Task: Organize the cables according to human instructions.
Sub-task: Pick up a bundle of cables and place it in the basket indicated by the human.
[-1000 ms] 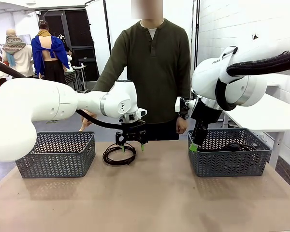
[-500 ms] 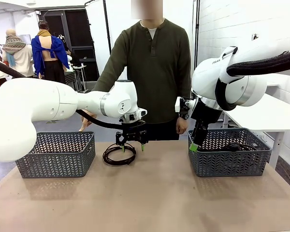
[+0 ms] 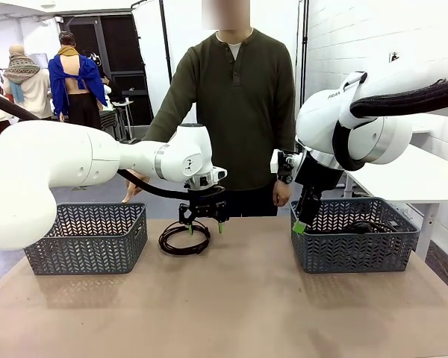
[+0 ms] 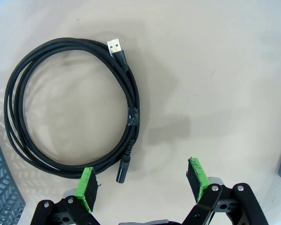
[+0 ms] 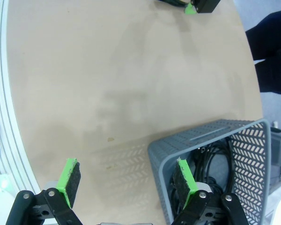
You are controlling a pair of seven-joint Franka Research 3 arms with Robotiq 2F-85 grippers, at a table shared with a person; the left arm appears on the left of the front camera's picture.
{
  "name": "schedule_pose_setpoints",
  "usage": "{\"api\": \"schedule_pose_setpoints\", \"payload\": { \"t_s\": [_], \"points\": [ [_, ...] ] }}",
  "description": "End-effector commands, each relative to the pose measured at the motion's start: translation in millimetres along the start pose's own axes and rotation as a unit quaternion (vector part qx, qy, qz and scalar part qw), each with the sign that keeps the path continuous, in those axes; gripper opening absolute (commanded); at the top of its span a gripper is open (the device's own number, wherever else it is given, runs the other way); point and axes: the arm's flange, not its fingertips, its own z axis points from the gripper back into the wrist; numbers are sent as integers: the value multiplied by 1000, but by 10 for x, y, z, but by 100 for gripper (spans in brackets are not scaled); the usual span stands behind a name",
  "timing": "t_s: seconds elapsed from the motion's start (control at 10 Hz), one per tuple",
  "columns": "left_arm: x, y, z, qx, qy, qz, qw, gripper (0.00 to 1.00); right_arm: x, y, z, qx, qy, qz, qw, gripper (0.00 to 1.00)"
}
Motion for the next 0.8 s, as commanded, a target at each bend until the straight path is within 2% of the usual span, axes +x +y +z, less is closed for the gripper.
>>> {"api": "schedule_pose_setpoints", "payload": {
  "t_s": [0.0, 0.7],
  "points": [
    [66, 10, -48, 3, -18, 14, 1000, 100, -3, 4, -5, -1, 1, -3, 1000, 100],
    [318, -85, -168, 10, -25, 11, 1000, 100, -3, 4, -5, -1, 1, -3, 1000, 100]
  ]
}}
